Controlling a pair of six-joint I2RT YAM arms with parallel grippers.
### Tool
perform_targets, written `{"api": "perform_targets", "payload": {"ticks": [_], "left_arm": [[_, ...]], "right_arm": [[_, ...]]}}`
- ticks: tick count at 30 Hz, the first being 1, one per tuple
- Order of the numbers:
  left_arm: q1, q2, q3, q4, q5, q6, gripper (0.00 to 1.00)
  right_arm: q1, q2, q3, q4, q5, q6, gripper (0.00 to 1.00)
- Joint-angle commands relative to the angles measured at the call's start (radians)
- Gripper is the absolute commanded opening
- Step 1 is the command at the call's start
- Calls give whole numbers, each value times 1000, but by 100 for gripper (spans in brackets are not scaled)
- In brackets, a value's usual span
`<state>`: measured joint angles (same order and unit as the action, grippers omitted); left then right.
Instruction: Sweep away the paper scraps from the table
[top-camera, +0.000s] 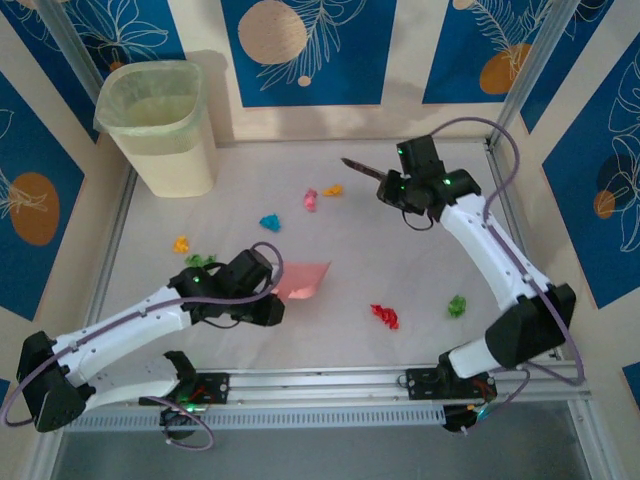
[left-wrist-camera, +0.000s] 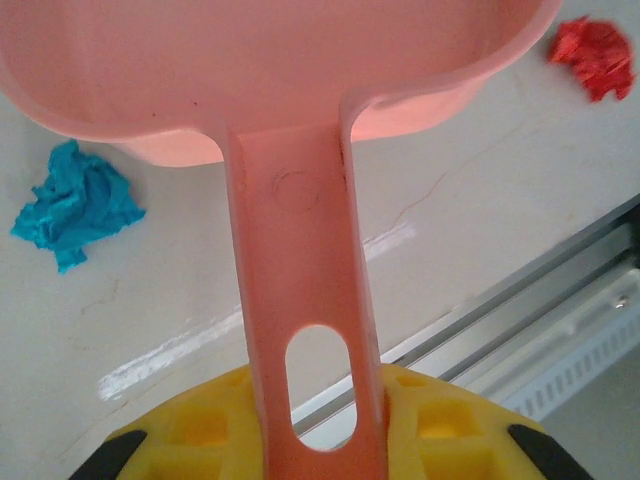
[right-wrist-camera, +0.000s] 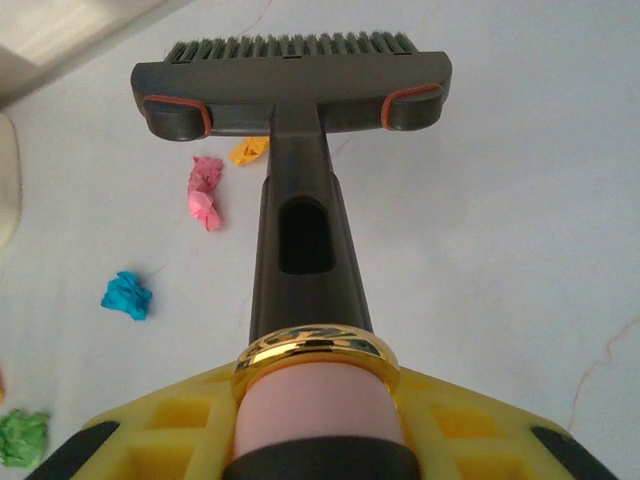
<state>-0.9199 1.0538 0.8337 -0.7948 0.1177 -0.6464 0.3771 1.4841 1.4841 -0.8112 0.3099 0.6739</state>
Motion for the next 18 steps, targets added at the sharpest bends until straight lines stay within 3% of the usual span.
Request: {"api": "perform_targets", "payload": {"ticks": [1, 9, 18], "left_arm": [[-27, -22, -23, -25, -67, 9, 0], [-39, -82, -65, -32, -86, -10, 0], [-40, -146, -73, -73, -108, -19, 0]], "right_arm": [[25, 96, 126, -58, 32, -103, 0], [69, 329, 354, -176, 160, -172, 0], [93, 377, 295, -176, 164, -237, 0]]}}
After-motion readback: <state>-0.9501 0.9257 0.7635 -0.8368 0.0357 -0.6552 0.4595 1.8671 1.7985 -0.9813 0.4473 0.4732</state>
